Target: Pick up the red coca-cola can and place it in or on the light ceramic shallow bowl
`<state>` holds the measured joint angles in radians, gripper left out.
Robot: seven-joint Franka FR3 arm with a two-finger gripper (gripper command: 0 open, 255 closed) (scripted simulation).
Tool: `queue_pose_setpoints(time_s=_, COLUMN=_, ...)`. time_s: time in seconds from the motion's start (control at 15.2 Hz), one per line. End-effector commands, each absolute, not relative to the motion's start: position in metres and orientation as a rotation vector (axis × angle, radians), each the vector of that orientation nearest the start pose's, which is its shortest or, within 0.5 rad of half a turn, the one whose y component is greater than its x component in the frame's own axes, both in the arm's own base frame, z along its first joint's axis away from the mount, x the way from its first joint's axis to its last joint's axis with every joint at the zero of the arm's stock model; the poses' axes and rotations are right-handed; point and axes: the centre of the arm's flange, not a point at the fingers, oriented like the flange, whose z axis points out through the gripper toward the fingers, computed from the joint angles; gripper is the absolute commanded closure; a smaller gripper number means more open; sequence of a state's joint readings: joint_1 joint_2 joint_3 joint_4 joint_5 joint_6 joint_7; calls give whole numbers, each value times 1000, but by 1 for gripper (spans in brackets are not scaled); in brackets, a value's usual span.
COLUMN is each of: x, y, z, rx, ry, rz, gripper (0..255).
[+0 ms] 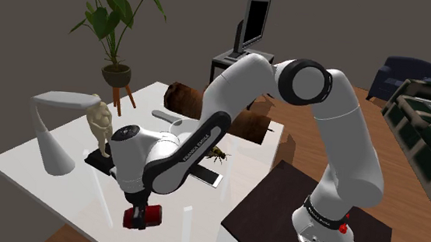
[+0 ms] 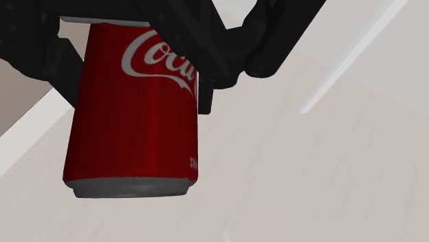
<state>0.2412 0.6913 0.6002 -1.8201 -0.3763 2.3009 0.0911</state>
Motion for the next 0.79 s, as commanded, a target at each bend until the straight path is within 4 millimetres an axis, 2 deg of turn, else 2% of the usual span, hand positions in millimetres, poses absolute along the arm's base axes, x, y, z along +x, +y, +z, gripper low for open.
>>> queue_pose_setpoints(time_s=0.0, x=449, y=454, z=216, rx=-2753, ry=-1362, rz=154, gripper=255)
queue_pose_setpoints(time_s=0.73, x=449, y=454, z=274, rx=-2753, ry=-1362, rz=154, gripper=255)
